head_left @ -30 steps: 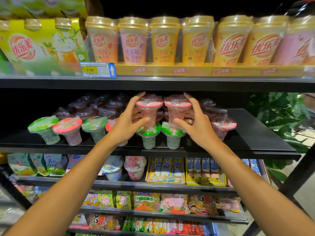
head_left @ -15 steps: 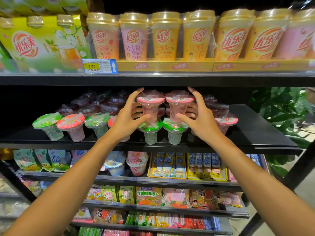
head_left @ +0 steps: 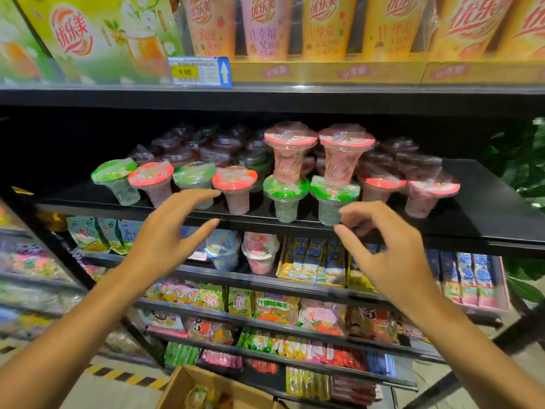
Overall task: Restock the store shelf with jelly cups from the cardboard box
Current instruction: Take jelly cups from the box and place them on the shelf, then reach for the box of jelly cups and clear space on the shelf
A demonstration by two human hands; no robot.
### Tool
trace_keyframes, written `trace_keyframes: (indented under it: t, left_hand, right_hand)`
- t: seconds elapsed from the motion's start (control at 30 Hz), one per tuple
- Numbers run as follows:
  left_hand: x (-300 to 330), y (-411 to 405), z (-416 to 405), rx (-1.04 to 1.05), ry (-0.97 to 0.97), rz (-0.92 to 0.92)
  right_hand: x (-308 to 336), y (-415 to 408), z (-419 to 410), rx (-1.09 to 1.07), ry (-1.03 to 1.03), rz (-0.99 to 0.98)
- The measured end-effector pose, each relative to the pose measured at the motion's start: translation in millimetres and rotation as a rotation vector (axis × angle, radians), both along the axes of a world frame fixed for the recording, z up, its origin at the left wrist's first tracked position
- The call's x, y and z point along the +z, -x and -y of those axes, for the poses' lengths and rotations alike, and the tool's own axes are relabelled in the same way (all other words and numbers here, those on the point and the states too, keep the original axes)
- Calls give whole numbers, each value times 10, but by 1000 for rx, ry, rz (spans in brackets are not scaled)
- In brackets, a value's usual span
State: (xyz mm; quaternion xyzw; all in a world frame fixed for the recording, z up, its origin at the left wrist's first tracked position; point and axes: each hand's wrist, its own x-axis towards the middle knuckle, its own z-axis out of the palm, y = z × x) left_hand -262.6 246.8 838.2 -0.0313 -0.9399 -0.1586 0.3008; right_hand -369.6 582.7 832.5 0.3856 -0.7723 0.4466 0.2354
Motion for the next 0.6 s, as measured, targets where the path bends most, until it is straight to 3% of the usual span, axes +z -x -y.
trace_keyframes:
  t: [0.2,0.37,0.6]
  left_hand:
    - [-940,-670,459,-21,231,231]
    - [-2034,-1065,1111,-95,191,482]
    - [-3332,-1781,2238,-189,43,794]
  right_hand:
    - [-881,-466,804,179,-468,176]
    - [-1948,-863,1623,145,-577,392]
    - [-3322,-1673,2538,62,-824,941]
